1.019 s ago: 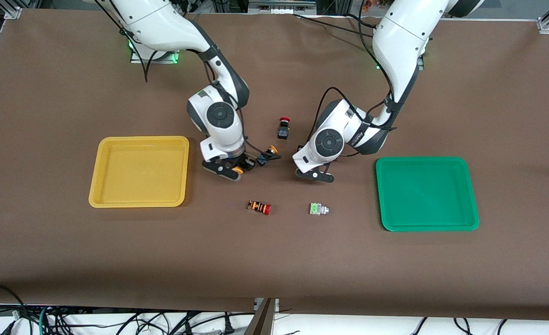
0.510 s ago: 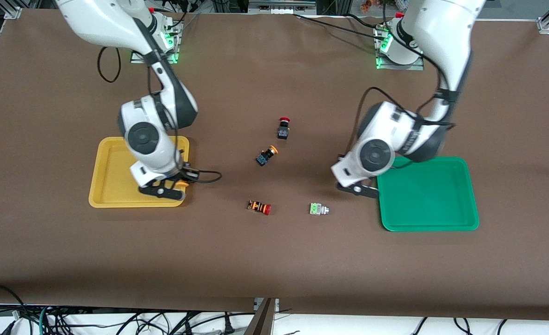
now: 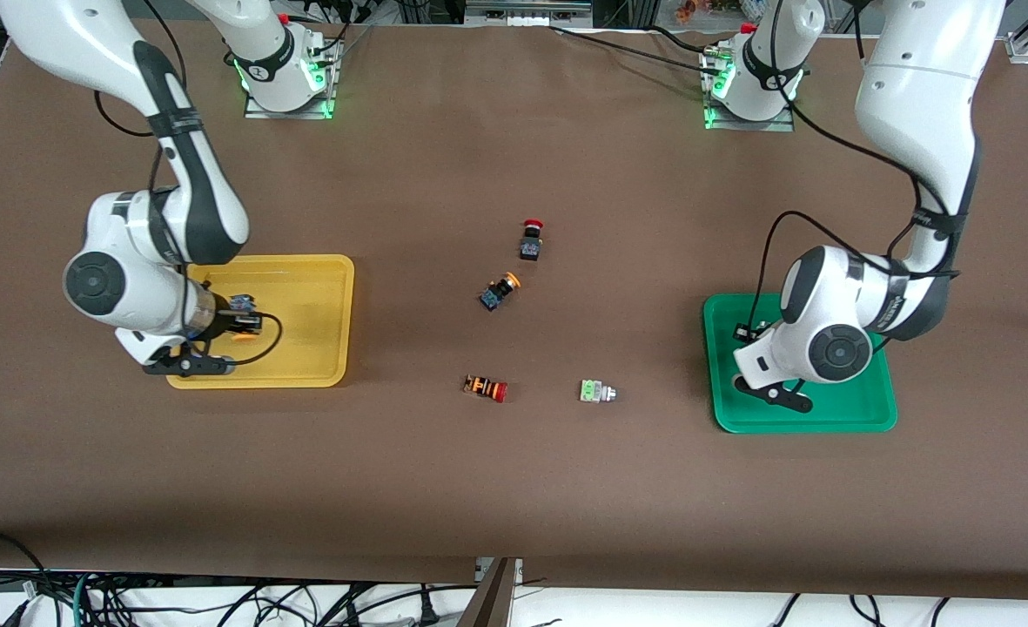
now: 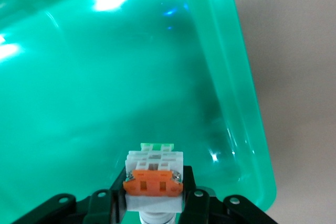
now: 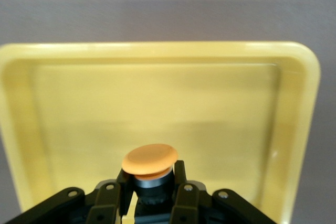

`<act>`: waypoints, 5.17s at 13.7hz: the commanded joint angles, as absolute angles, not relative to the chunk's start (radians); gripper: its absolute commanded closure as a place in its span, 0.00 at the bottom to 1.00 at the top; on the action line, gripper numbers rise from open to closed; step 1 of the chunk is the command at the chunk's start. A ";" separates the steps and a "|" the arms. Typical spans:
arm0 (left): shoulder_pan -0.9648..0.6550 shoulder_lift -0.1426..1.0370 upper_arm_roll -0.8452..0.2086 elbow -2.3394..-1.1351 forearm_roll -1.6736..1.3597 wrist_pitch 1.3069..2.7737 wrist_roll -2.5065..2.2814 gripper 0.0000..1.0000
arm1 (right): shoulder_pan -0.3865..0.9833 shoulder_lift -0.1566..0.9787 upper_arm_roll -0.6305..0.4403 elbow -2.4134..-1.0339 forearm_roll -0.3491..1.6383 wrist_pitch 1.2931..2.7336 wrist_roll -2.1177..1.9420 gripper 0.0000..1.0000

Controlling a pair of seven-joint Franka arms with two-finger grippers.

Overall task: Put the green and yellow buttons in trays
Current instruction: 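Place the yellow button and orange switch in matching trays with both grippers, then reach the left gripper to the green switch while the right gripper returns, then grasp the green switch and another yellow button with both grippers, then place the green switch in the green tray with the left gripper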

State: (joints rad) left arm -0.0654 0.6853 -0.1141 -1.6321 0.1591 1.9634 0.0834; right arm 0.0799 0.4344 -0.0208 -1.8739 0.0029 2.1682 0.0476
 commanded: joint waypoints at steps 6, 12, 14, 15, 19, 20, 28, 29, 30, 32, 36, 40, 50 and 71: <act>-0.130 0.607 -0.162 -1.464 0.175 1.927 0.115 0.00 | 0.083 0.344 -0.029 -2.112 0.020 2.444 0.023 0.12; -0.231 0.771 -0.196 -1.276 0.092 2.035 0.636 0.00 | 0.116 0.330 0.040 -1.999 0.014 2.395 0.217 0.01; -0.235 0.830 -0.218 -1.275 -0.048 2.114 0.841 0.00 | 0.219 0.343 0.054 -1.927 0.008 2.340 0.415 0.02; -0.233 0.848 -0.221 -1.272 -0.114 2.127 0.939 0.00 | 0.273 0.360 0.054 -1.893 0.005 2.329 0.524 0.02; -0.207 0.874 -0.221 -1.287 -0.316 2.209 1.299 0.00 | 0.431 0.474 0.051 -1.775 -0.024 2.333 0.834 0.02; -0.212 0.873 -0.221 -1.295 -0.319 2.220 1.304 0.00 | 0.448 0.498 0.051 -1.747 -0.050 2.336 0.888 0.02; -0.256 0.906 -0.218 -1.426 -0.278 2.486 1.318 0.00 | 0.564 0.652 0.049 -1.583 -0.118 2.341 1.144 0.02; -0.259 0.916 -0.218 -1.431 -0.276 2.509 1.318 0.00 | 0.568 0.660 0.049 -1.579 -0.120 2.341 1.146 0.02; -0.261 0.916 -0.218 -1.430 -0.270 2.511 1.319 0.00 | 0.572 0.661 0.049 -1.578 -0.124 2.341 1.147 0.02; -0.259 0.919 -0.218 -1.430 -0.253 2.514 1.319 0.32 | 0.574 0.663 0.049 -1.577 -0.127 2.341 1.147 0.02; -0.259 0.908 -0.219 -1.427 -0.253 2.508 1.307 1.00 | 0.572 0.692 0.049 -1.528 -0.126 2.344 1.150 0.02; -0.241 0.833 -0.218 -1.419 -0.256 2.357 1.231 1.00 | 0.572 0.753 0.049 -1.482 -0.124 2.406 1.180 0.02; -0.026 0.637 -0.091 -1.416 -0.178 1.821 0.983 1.00 | 0.667 0.798 0.052 -1.483 -0.100 2.387 1.450 0.05; 0.006 0.361 -0.083 -1.594 0.061 1.702 0.191 0.00 | 0.744 0.801 0.057 -1.536 -0.057 2.310 1.608 1.00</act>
State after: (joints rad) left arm 0.0131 0.4573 -0.0556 -1.5643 0.0708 1.7776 0.3736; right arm 0.7422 0.8057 0.0598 -1.5312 -0.0680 2.3121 1.6170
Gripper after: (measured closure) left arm 0.000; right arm 0.581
